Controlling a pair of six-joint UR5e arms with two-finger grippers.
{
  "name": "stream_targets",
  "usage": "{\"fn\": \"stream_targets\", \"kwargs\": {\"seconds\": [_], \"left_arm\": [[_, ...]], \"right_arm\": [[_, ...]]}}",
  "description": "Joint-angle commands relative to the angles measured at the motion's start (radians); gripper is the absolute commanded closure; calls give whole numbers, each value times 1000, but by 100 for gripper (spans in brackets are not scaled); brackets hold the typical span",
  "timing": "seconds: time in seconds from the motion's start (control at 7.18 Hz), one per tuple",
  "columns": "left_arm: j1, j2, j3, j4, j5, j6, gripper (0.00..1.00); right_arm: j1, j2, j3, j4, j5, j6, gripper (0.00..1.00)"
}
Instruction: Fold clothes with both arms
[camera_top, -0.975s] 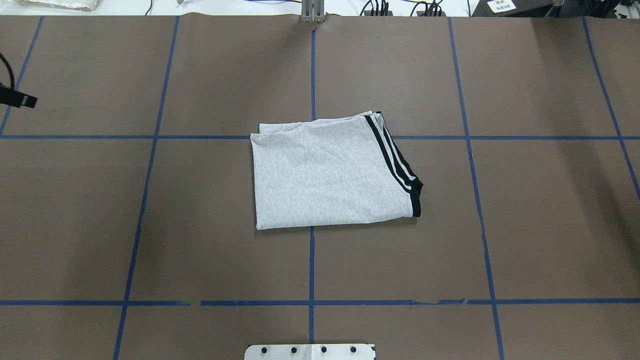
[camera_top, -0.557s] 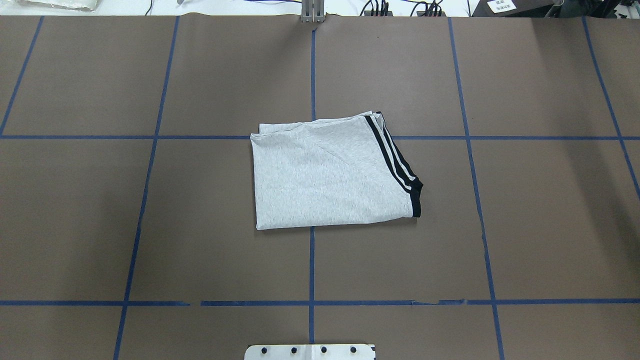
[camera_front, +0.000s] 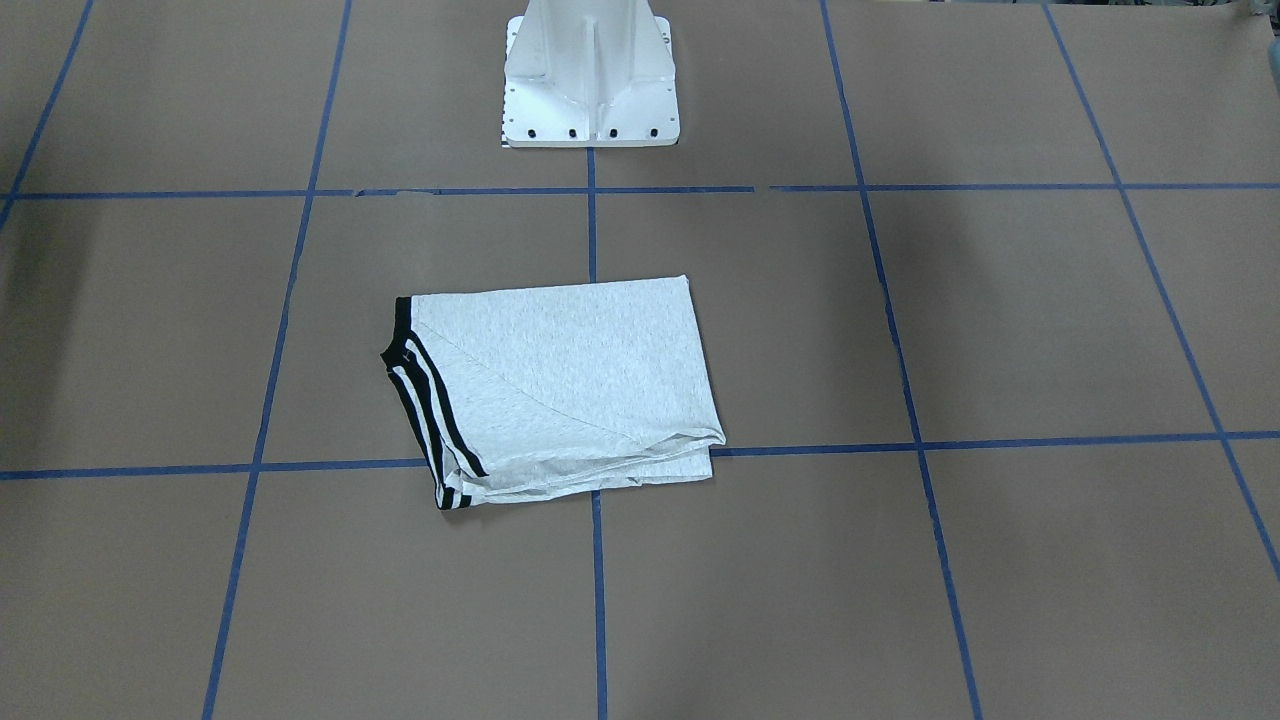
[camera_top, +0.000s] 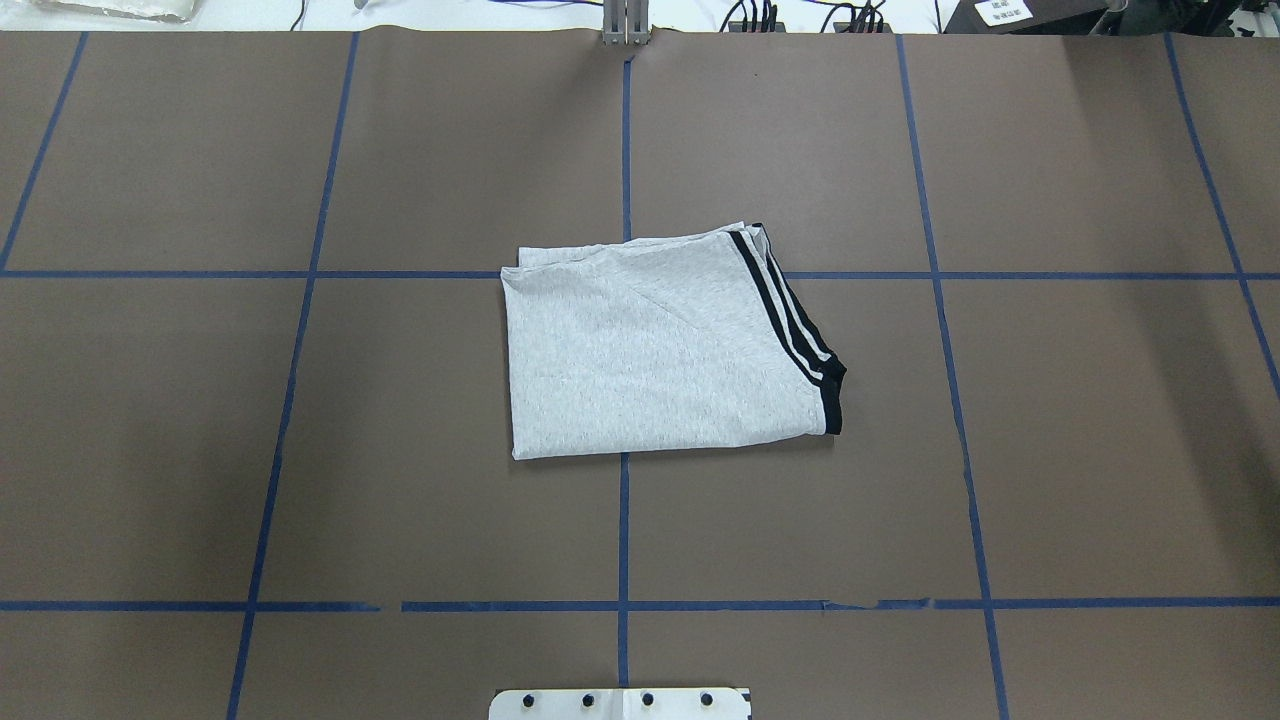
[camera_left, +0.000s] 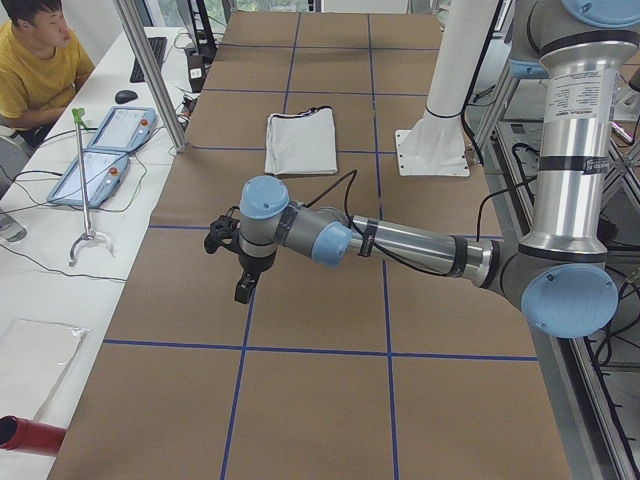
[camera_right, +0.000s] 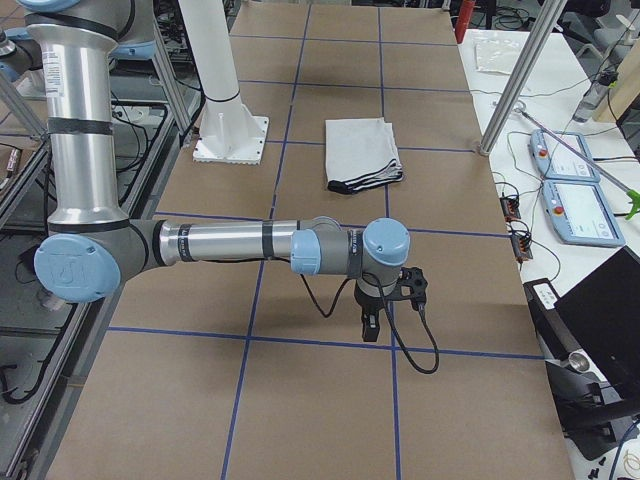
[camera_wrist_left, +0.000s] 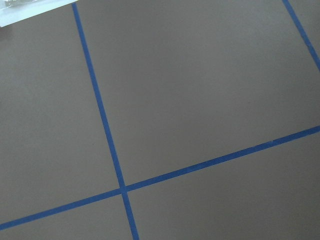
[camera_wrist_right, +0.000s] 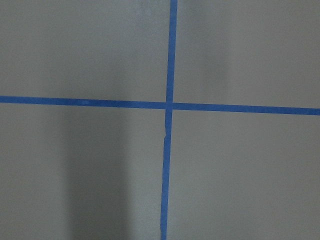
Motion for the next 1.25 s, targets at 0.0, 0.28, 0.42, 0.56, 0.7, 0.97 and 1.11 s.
{"fn": "stream_targets", "kwargs": {"seconds": [0.0, 0.28, 0.42, 0.56, 0.7, 0.97, 1.11], "left_arm": [[-44, 15, 70, -1, -10, 82, 0], [-113, 18, 73, -1, -15, 96, 0], [-126, 27, 70, 2, -53, 95, 0], [-124, 41, 79, 2, -52, 80, 0], [-126, 47, 83, 3, -61, 81, 0], [-124, 44, 73, 5, -61, 80, 0], [-124, 44, 65, 0, -61, 81, 0]], "right_arm": [[-15, -7, 0, -1, 0, -17, 0], [-19, -10, -6, -1, 12, -14, 0], [-19, -15, -6, -1, 18, -14, 0], [-19, -29, -4, 6, 18, -17, 0], [-22, -36, -4, 11, 15, -17, 0], [-27, -32, -38, 9, 40, -1, 0], [-27, -36, -31, 11, 56, -1, 0]]}}
